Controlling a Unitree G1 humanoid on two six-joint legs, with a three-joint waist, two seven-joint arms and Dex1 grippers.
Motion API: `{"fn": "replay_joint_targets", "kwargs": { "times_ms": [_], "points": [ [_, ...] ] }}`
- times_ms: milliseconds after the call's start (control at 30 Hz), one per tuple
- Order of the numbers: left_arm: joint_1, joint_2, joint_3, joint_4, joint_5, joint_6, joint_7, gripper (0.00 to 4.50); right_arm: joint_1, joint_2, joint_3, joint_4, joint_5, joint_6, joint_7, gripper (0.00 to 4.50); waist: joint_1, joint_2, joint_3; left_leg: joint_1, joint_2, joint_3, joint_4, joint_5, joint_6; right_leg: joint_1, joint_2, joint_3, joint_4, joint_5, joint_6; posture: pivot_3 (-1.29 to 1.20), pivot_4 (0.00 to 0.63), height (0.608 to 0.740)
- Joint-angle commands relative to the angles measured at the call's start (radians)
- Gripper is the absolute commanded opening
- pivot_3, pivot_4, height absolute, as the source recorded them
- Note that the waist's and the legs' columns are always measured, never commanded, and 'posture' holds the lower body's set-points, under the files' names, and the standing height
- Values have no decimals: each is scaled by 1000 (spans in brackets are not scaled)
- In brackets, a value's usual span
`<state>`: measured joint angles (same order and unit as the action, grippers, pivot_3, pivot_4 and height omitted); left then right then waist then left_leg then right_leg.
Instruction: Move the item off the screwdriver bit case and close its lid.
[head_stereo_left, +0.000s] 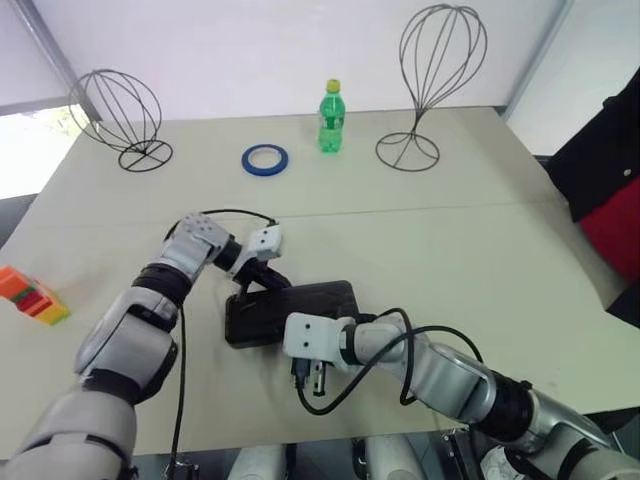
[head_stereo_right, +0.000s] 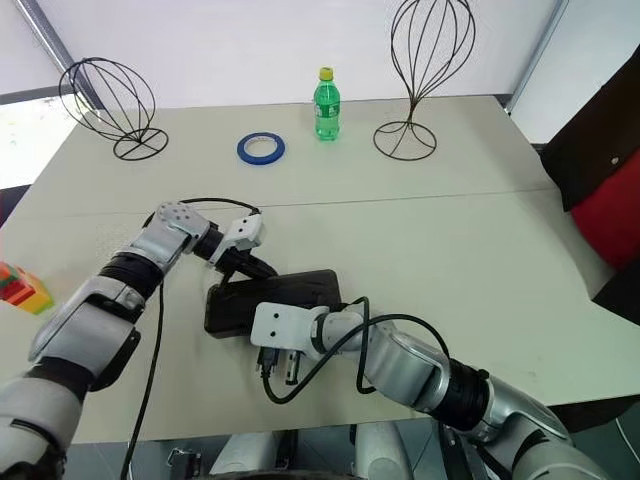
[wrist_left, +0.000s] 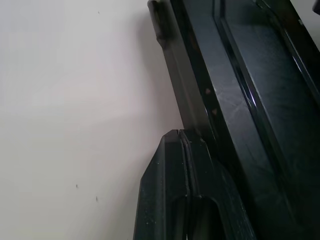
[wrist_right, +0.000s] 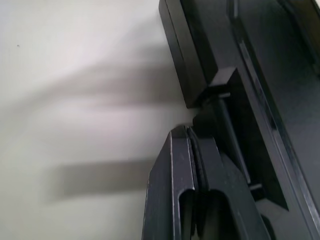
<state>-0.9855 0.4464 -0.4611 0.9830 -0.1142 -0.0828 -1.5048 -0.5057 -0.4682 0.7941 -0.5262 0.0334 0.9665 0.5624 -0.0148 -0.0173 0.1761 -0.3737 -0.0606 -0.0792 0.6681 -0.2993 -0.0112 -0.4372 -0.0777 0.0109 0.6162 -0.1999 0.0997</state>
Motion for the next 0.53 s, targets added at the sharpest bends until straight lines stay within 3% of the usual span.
{"fn": "replay_joint_targets", "kwargs": {
  "times_ms": [33, 167, 300, 433, 533],
  "points": [
    [-29, -66, 80, 90, 24, -89, 119, 0, 95, 34, -261, -144, 133, 107, 19, 45, 14, 0, 0, 0, 0, -1, 0, 0, 0, 1, -1, 0, 0, 0, 0, 0, 150, 740],
    [-78, -69, 211, 161, 3, -103, 264, 0, 237, 56, -565, -370, 375, 221, 119, 45, 25, -2, 0, -2, -2, -2, 2, 0, 1, 1, -3, -1, -3, 1, 2, 0, 150, 740],
    [-99, -12, 419, 144, -113, 4, 397, 0, 230, 121, -1051, -385, 649, 341, 155, 45, 18, -3, 1, -2, -1, -2, 1, -1, 1, 1, -2, -1, -2, 1, 2, 0, 150, 740],
    [-15, 47, 534, 11, -171, 92, 449, 0, 140, 104, -1222, -240, 655, 311, 57, 45, 2, -2, 0, 1, -1, -2, 0, -1, 1, 2, -2, -1, -1, 1, 2, 0, 150, 740],
    [186, 99, 644, -305, -253, 258, 554, 0, 104, 71, -1214, -31, 480, 107, -73, 45, -6, -1, 0, 1, -1, 1, -2, -1, 1, 0, -2, 2, -1, 1, 2, 0, 150, 740]
  ]
}}
